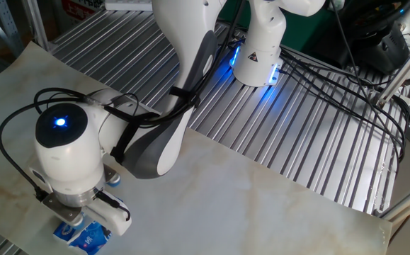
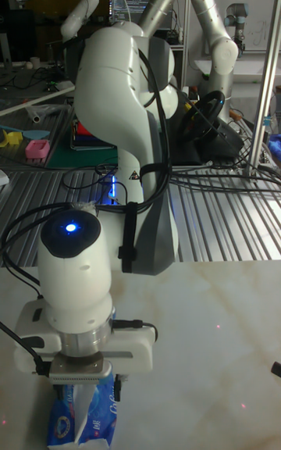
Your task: Pull out a napkin
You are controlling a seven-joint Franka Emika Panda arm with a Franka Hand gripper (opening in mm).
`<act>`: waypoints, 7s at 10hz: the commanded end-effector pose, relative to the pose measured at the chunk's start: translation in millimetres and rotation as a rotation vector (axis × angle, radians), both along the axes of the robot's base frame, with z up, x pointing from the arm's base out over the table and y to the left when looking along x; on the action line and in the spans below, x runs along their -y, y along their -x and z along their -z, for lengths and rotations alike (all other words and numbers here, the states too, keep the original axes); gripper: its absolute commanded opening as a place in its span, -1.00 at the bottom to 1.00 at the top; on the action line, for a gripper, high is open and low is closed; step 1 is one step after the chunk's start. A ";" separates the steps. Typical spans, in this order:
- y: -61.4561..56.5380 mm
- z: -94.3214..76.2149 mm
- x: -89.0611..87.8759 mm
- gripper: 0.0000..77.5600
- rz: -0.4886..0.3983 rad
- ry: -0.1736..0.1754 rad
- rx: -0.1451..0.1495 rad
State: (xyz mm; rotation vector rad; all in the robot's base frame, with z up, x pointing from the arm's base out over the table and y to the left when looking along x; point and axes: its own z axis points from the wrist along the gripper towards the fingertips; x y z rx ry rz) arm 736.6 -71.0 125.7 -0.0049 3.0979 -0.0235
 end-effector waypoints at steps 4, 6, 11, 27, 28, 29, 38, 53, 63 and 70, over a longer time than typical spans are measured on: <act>-0.9 -2.0 0.4 -0.97 0.000 0.001 0.004; -0.9 -2.0 0.4 -0.97 0.000 0.001 0.004; -0.9 -2.0 0.4 -0.97 0.000 0.001 0.004; -0.2 -52.1 3.0 -0.97 -0.010 -0.026 -0.066; 0.6 -58.1 2.7 -0.97 -0.008 -0.025 -0.071; 1.1 -60.5 2.5 -0.97 -0.007 -0.025 -0.073; 7.4 -111.4 8.1 -0.97 -0.002 -0.032 -0.050; 28.1 -171.5 0.0 -0.97 0.037 0.004 -0.056; 47.2 -183.4 -15.2 -0.97 0.043 -0.008 -0.058; 74.0 -184.5 -29.2 -0.97 0.049 -0.039 -0.050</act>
